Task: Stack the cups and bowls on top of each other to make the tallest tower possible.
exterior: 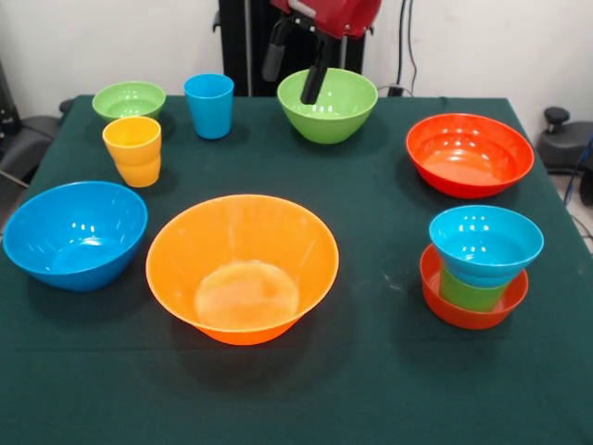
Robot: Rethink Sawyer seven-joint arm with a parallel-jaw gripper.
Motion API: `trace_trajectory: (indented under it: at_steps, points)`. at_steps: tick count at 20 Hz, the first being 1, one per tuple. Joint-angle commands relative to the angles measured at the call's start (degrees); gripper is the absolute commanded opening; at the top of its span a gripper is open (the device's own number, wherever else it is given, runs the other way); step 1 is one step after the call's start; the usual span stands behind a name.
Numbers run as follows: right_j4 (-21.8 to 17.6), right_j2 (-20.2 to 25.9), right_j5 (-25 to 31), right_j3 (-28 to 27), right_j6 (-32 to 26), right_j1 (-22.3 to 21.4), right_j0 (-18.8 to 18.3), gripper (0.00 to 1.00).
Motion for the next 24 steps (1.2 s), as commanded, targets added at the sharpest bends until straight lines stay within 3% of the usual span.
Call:
trace_trajectory:
  at_steps: [1,5,9,11,24]
  points:
    - [-1.28,3.74,10.1,-0.95,-1.31,1.1,-1.16,1.0]
    - [-0.34,6.8,4.81,2.0,0.67,4.38,-1.19,1.0]
    - [-0.13,5.55,-1.82,1.41,6.7,10.81,1.97,1.0]
    - [0.33,6.52,-5.6,2.19,7.27,12.01,1.58,1.0]
    - [2.31,7.96,-7.5,4.39,7.05,13.34,2.63,1.0]
